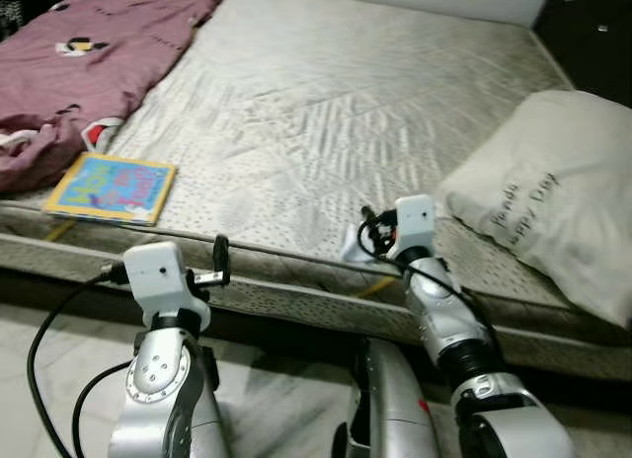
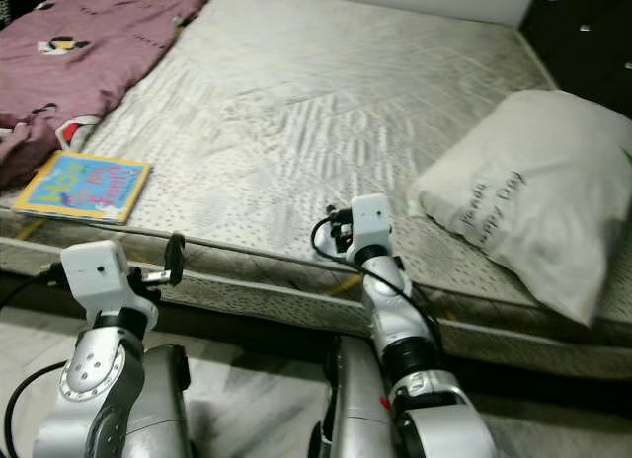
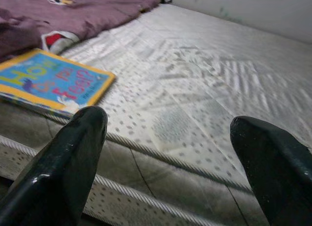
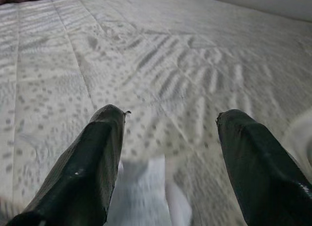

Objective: Clean up the room

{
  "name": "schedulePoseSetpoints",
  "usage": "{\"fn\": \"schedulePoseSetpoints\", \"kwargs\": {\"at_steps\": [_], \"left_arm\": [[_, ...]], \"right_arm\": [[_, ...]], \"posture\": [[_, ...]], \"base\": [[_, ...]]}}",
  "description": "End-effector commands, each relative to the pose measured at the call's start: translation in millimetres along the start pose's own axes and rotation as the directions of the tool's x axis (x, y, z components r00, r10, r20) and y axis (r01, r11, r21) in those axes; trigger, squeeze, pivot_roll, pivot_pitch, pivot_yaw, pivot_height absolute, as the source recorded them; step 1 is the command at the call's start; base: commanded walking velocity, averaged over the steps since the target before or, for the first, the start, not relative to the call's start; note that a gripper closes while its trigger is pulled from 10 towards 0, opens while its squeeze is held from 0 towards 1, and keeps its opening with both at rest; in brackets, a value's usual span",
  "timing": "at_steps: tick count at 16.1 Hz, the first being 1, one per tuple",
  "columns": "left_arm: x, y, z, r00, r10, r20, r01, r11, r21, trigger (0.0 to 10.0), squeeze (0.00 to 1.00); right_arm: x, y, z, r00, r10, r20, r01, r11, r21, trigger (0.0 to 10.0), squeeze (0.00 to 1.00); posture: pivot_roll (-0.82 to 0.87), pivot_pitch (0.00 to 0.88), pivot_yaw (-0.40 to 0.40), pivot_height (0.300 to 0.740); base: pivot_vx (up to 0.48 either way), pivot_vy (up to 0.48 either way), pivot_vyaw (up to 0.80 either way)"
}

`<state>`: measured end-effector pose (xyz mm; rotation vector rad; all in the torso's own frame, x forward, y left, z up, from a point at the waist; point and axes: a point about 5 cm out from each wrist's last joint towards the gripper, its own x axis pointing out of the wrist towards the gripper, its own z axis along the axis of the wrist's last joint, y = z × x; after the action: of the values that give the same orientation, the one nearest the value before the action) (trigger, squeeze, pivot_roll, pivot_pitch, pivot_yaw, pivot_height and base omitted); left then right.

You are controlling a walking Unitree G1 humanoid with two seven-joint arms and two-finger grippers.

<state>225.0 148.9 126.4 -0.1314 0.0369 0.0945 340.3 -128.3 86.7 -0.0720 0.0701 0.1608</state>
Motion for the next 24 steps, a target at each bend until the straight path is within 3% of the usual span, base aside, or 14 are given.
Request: {"fn": "schedulePoseSetpoints", "kwargs": {"at_steps": [1, 8, 14, 21, 24], "left_arm": [[0.7, 0.5, -3, 1.000, 0.005, -0.005, -0.005, 1.000, -0.009, 10.0, 0.00], [4.5, 2.2, -6, 1.000, 0.015, -0.005, -0.015, 1.000, 0.006, 10.0, 0.00], [4.4, 1.8, -5, 1.000, 0.005, -0.002, -0.005, 1.000, -0.001, 10.0, 0.00], [3.1, 2.6, -9, 1.000, 0.008, -0.023, -0.008, 1.000, 0.008, 10.0, 0.00], [-4.7, 4.2, -11, 0.999, 0.032, -0.044, -0.031, 0.999, 0.014, 10.0, 0.00]], "right_arm": [[1.4, 0.8, 8, 1.000, 0.002, 0.024, -0.002, 1.000, 0.004, 10.0, 0.00], [-1.9, -7.4, 5, 1.000, -0.007, 0.005, 0.007, 1.000, -0.016, 10.0, 0.00], [-2.6, -11.6, 4, 1.000, -0.024, -0.013, 0.024, 1.000, -0.015, 10.0, 0.00], [-3.0, -20.0, 2, 0.998, -0.045, -0.035, 0.043, 0.998, -0.038, 10.0, 0.00], [-9.4, -15.1, -15, 0.982, 0.063, -0.178, -0.071, 0.997, -0.036, 10.0, 0.00]], "posture": [[0.07, 0.000, -0.097, 0.516], [0.08, 0.000, -0.096, 0.516], [0.08, 0.000, -0.092, 0.516], [0.07, 0.000, -0.090, 0.516], [0.07, 0.000, -0.091, 0.516]], "base": [[0.319, 0.000, 0.00], [0.000, 0.000, 0.00], [0.442, 0.000, 0.00], [0.000, 0.000, 0.00], [0.000, 0.000, 0.00]]}}
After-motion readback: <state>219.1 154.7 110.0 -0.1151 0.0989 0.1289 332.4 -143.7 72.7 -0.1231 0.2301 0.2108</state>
